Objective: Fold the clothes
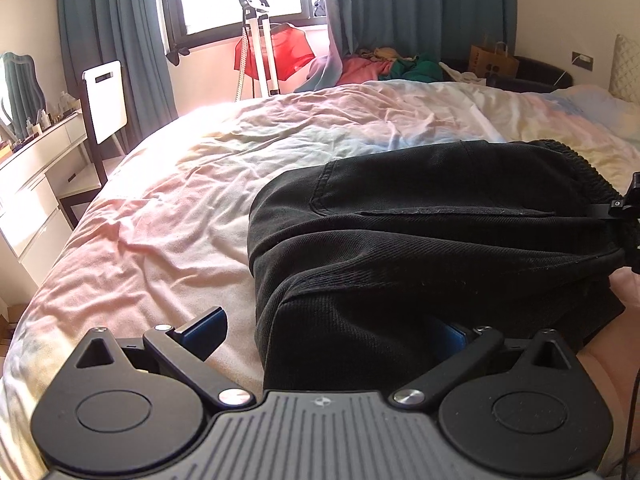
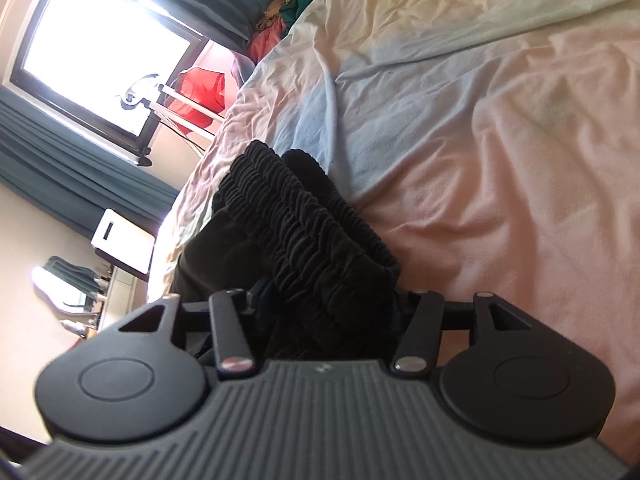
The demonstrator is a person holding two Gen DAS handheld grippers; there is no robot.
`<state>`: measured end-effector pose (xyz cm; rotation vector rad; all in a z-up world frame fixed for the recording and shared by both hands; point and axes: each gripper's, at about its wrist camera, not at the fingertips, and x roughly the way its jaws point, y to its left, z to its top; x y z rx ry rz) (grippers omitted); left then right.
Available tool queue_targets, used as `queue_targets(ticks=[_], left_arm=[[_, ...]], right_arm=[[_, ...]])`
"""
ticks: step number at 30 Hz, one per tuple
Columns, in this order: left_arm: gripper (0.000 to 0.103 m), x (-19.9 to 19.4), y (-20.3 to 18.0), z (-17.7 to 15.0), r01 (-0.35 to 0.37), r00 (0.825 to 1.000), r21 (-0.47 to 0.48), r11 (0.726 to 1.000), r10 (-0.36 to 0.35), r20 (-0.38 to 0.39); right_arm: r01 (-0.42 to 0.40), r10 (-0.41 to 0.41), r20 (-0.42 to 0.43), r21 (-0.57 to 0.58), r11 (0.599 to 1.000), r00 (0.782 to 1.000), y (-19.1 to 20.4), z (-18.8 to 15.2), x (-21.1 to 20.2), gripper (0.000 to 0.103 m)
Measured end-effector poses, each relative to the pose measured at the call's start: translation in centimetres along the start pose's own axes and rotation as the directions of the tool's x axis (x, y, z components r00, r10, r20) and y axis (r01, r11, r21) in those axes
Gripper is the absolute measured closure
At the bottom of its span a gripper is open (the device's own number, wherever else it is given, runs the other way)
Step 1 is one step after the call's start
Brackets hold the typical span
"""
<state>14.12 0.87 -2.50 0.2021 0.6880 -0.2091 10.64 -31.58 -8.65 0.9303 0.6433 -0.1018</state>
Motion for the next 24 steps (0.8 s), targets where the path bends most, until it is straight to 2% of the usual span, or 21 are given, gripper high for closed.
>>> queue_targets(ticks=[3,8,9,12,15,19,21,24], left_arm=[[0.0,0.0,0.4,0.2,0.001,1.0,-0.031,1.0,-0.001,-0.004],[0.0,0.0,1.3,0.3,0.017,1.0,-0.092,0.996,-0.019,-0.02],[0.0,0.0,1.4,0.3,0.017,1.0,-0.102,0.995,-0.019,-0.022],[0.0,-0.1,1.6,0.3,0.02,0.999,-0.118,0.993,-0.023,-0.025],[0.0,-0.2,1.8,0.2,0.021,0.999,-0.126,0.992,-0.025,-0.027],[0.0,-0.5,2.0,0.2,0.017,0.999,-0.138,0.99,-0.021,-0.028],[0.0,-0.5,2.2,0.1,0.012,0.999,-0.155,0.988,-0.017,-0.028],[0.0,-0.5,2.8,0.1,0.003,0.999,-0.189,0.982,-0.01,-0.034]], right_arm=[[0.03,-0.03,0.002,-0.05,0.998,1.0,0.5,-0.2,0.2,0.018],[-0.054,0.059,-0.095,0.05,0.997,0.994,-0.9,-0.3,2.0,0.018],[-0.064,0.07,-0.107,0.057,0.996,0.992,-1.0,-0.4,2.5,0.01],[-0.084,0.093,-0.141,0.066,0.994,0.986,-1.2,-0.7,3.9,0.0],[-0.108,0.114,-0.164,0.043,0.993,0.98,-0.6,-0.9,4.6,0.0],[-0.184,0.188,-0.174,0.041,0.982,0.967,0.4,-0.8,3.8,0.0],[-0.282,0.288,-0.148,0.059,0.958,0.946,0.9,-0.7,2.6,0.0],[-0.387,0.393,-0.106,0.071,0.919,0.914,1.4,-0.6,1.3,0.0]])
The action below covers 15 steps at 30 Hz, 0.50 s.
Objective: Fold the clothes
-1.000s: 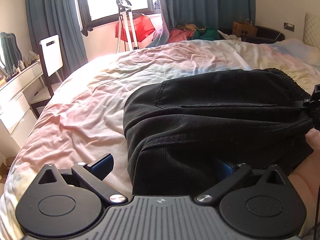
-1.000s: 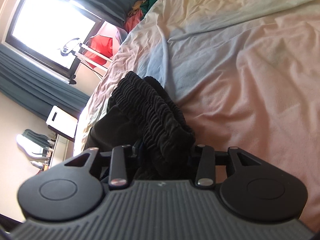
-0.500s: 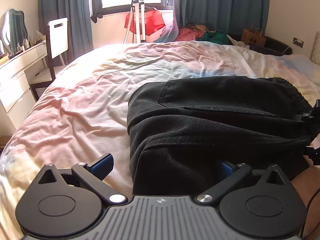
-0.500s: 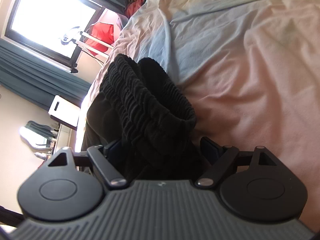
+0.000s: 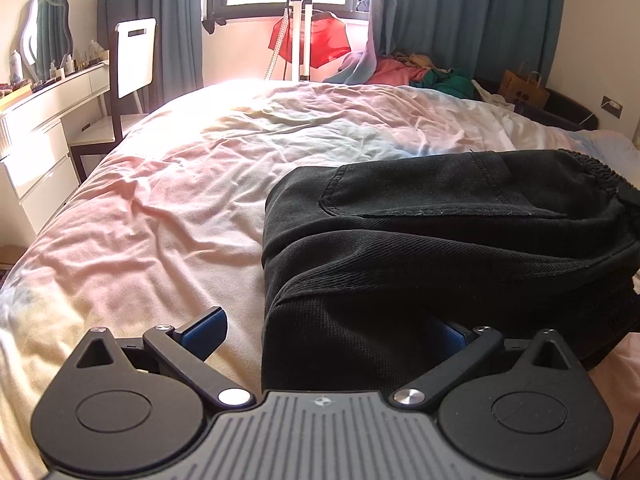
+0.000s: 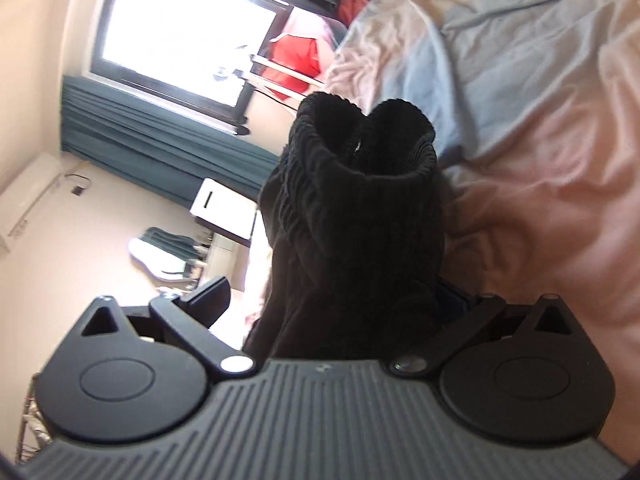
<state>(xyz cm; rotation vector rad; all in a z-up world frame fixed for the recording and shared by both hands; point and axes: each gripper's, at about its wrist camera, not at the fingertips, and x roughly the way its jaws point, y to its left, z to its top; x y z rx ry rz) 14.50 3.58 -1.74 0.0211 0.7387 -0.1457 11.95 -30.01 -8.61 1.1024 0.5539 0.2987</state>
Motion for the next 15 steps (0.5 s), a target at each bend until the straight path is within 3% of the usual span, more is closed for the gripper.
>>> queue_targets(ticks=[2,5,8,11,15], left_arm=[[0.0,0.1,0.3,0.1,0.011,1.0,-0.018,1.0,-0.011,-0.008],[0.0,0.2,0.1,0.1,0.032,0.999,-0.016,0.999,-0.033,-0.025],[0.0,0.2,0.1,0.1,0.046,0.998,-0.014,0.999,-0.046,-0.047],[0.0,-0.3,0.8,0.3,0.083,0.992,-0.039,0.996,-0.086,-0.091],[0.0,-1.9,2.9,0.9,0.217,0.96,-0.149,0.965,-0.239,-0.148]], right_arm=[[-0.002,0.002,0.002,0.0,1.0,1.0,-0.1,0.0,0.1,0.0],[0.121,-0.12,-0.048,0.012,0.993,0.992,-1.0,-0.1,1.5,0.0],[0.233,-0.237,-0.102,-0.044,0.971,0.966,-1.3,-0.5,2.8,0.023],[0.259,-0.264,-0.099,-0.065,0.964,0.959,-1.1,-0.7,2.6,0.036],[0.271,-0.275,-0.083,-0.06,0.961,0.958,-0.8,-1.0,2.0,0.047]])
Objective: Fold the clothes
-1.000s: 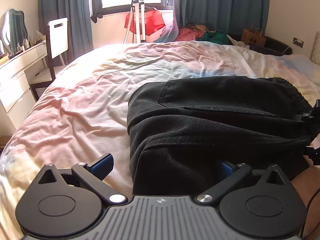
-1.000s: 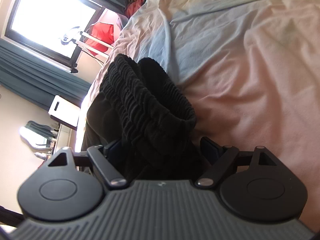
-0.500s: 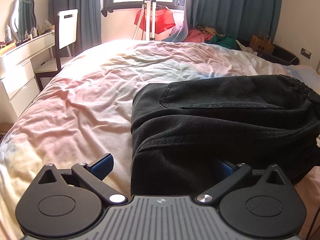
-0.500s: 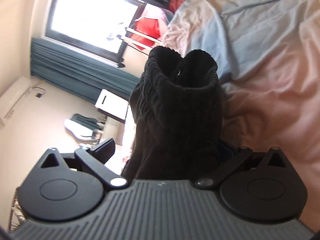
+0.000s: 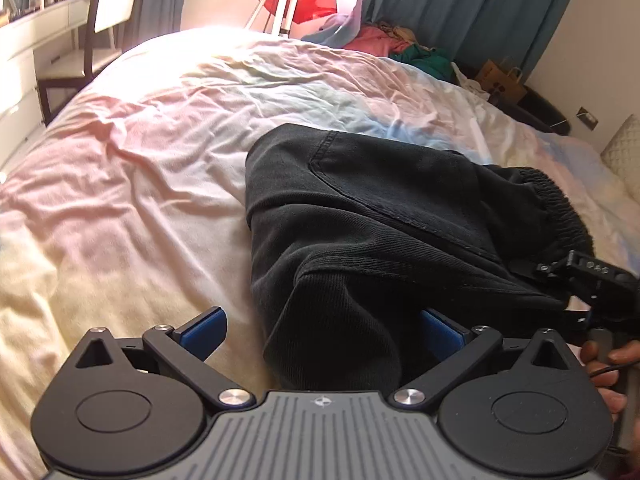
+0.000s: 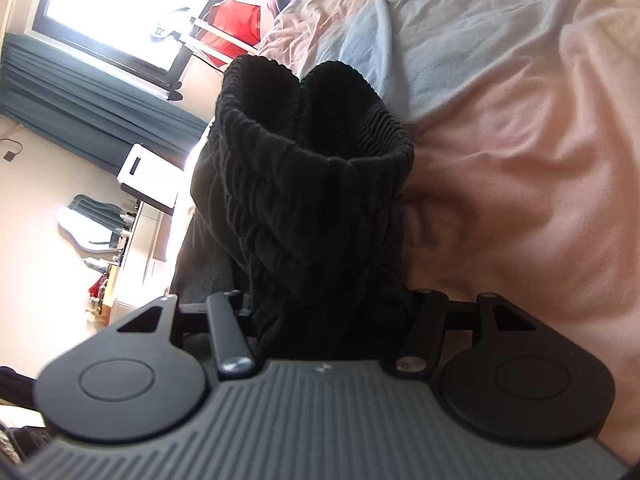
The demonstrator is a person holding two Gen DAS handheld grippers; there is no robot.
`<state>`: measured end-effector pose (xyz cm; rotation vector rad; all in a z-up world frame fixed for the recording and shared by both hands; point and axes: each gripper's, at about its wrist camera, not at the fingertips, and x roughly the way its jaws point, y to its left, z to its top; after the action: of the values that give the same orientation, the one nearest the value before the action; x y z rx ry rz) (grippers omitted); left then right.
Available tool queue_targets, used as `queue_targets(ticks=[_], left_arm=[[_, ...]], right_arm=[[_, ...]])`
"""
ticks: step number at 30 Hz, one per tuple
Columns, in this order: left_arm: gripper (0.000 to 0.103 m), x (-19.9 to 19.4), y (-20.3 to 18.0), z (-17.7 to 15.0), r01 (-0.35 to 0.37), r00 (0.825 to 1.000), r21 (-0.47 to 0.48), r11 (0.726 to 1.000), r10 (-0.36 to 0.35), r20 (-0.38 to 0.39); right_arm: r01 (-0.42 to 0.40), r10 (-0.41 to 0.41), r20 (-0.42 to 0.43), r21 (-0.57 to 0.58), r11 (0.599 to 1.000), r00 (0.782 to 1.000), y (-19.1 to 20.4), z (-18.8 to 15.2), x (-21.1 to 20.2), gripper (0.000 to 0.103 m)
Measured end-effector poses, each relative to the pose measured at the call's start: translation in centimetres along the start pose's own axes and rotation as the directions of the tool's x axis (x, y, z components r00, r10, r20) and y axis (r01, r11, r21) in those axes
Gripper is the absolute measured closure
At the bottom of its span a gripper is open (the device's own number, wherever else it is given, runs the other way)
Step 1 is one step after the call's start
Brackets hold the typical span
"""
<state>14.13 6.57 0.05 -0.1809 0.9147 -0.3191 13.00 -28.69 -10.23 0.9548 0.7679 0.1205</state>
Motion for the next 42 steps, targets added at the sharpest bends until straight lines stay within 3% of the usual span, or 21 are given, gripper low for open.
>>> queue_targets(ticks=[4,7,11,14,18,21,23,27,30,35,42], left_arm=[[0.0,-2.3,2.0,1.6,0.191,0.982,-0.117,0.975,-0.191,0.011],[0.0,-1.8,3.8,3.8,0.252,0.968,-0.207,0.945,-0.248,0.045],[0.0,2.9,5.8,6.0,0.208,0.977,-0.265,0.941,-0.215,0.003],[0.0,7.0,6.8,7.1,0.111,0.988,-0.262,0.959,-0.136,-0.079],[0.0,9.4,7.1,7.1,0.195,0.965,-0.273,0.942,-0.234,-0.118],[0.0,9.4,6.0,6.4,0.256,0.953,-0.165,0.952,-0.277,-0.12],[0.0,9.7,5.5,5.9,0.251,0.955,-0.112,0.961,-0.265,-0.134],[0.001,11.0,7.0,5.5,0.301,0.926,-0.223,0.927,-0.34,-0.164],[0.003,11.3,7.0,5.2,0.308,0.926,-0.226,0.924,-0.346,-0.152],[0.019,10.6,5.7,4.9,0.288,0.945,-0.126,0.949,-0.303,-0.119],[0.046,8.6,5.1,4.7,0.314,0.946,-0.102,0.944,-0.32,-0.046]], right_arm=[[0.008,-0.008,0.007,-0.007,1.0,1.0,0.0,0.0,0.0,0.047],[0.01,-0.01,0.008,-0.011,1.0,1.0,0.0,0.1,0.1,0.047],[0.01,-0.009,0.011,-0.007,1.0,1.0,-0.1,0.1,0.2,0.047],[0.008,-0.008,0.012,-0.004,1.0,1.0,-0.3,0.2,0.2,0.047],[0.009,-0.009,0.011,-0.001,1.0,1.0,-0.2,0.2,0.2,0.047],[-0.004,0.004,0.023,0.002,1.0,1.0,0.2,0.2,-0.2,0.047],[-0.034,0.035,0.051,-0.028,0.999,0.998,1.0,0.2,-0.8,0.047],[-0.068,0.073,0.084,-0.062,0.996,0.994,1.9,0.2,-1.2,0.048],[-0.032,0.037,0.074,-0.06,0.998,0.997,1.7,0.3,-0.4,0.048],[0.043,-0.038,0.059,-0.085,0.995,0.998,1.8,0.3,0.4,0.05],[0.057,-0.04,0.093,-0.185,0.981,0.995,4.7,0.2,-0.9,0.065]])
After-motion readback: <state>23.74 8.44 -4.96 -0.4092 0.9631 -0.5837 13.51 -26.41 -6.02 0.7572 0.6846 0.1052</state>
